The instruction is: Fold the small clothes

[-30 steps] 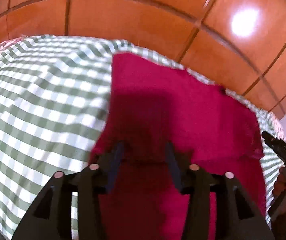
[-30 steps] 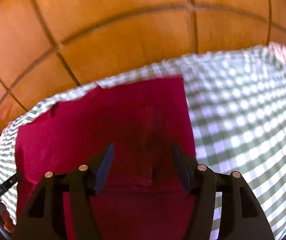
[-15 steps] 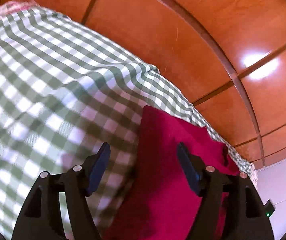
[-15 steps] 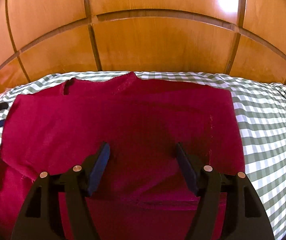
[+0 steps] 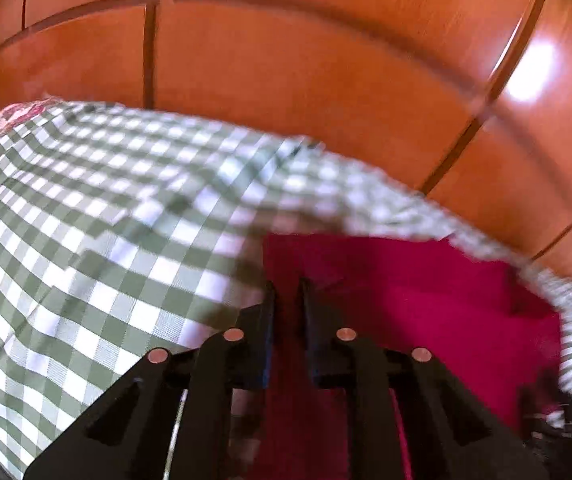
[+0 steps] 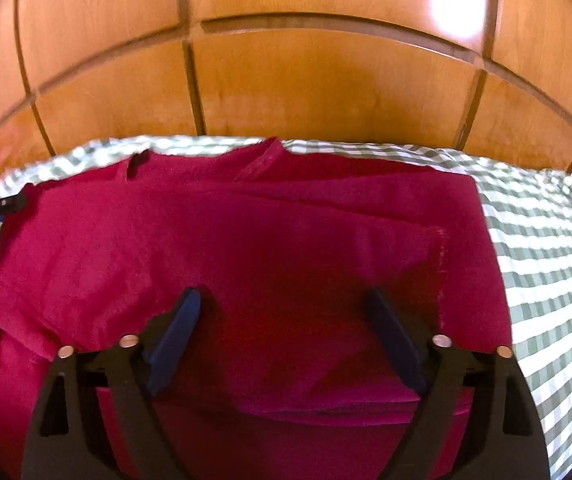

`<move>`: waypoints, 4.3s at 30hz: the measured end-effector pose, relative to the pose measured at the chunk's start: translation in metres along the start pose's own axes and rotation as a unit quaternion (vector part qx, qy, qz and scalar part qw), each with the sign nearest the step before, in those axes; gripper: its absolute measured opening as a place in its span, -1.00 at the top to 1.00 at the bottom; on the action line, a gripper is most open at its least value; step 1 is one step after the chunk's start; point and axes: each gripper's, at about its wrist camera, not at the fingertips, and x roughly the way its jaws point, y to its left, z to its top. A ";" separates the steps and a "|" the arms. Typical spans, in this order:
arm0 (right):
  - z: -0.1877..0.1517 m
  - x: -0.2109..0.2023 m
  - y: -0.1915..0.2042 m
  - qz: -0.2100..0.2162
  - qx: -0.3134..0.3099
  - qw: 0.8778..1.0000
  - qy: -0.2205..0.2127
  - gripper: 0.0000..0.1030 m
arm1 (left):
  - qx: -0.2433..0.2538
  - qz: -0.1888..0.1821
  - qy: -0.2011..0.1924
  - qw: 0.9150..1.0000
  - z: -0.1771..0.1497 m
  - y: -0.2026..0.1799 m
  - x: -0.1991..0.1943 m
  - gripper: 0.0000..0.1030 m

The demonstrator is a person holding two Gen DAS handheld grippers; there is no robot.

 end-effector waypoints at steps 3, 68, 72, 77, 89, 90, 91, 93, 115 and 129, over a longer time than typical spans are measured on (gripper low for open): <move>0.000 0.004 0.002 -0.005 -0.002 1.000 0.001 -0.76 | 0.020 0.032 -0.016 0.999 -0.004 -0.008 0.003 0.51; -0.122 -0.121 -0.098 0.004 0.094 0.993 0.075 -0.92 | 0.073 -0.029 0.038 0.996 -0.217 0.038 -0.169 -0.42; -0.153 -0.131 -0.128 0.035 0.140 0.983 0.114 -0.92 | 0.102 -0.069 0.070 0.990 -0.245 0.044 -0.183 -0.12; -0.191 -0.160 -0.127 0.075 0.131 0.977 0.149 -0.59 | 0.145 -0.095 0.094 0.980 -0.271 0.045 -0.206 0.00; -0.197 -0.191 -0.098 0.147 0.049 0.972 0.177 0.84 | 0.169 -0.141 0.090 0.971 -0.265 0.047 -0.234 0.81; -0.189 -0.193 -0.097 0.156 0.052 0.972 0.166 0.84 | 0.161 -0.148 0.084 0.972 -0.260 0.047 -0.238 0.81; -0.181 -0.193 -0.097 0.165 0.057 0.972 0.155 0.84 | 0.151 -0.162 0.078 0.972 -0.251 0.047 -0.240 0.82; -0.165 -0.192 -0.099 0.179 0.071 0.972 0.132 0.84 | 0.135 -0.184 0.070 0.971 -0.238 0.046 -0.243 0.82; -0.062 -0.106 -0.167 0.206 0.255 0.944 0.022 -0.85 | -0.005 -0.115 0.017 0.993 -0.098 0.050 -0.152 -0.16; -0.119 -0.084 -0.132 0.114 0.167 0.977 0.065 -0.18 | 0.034 -0.114 0.070 0.990 -0.162 0.045 -0.120 0.57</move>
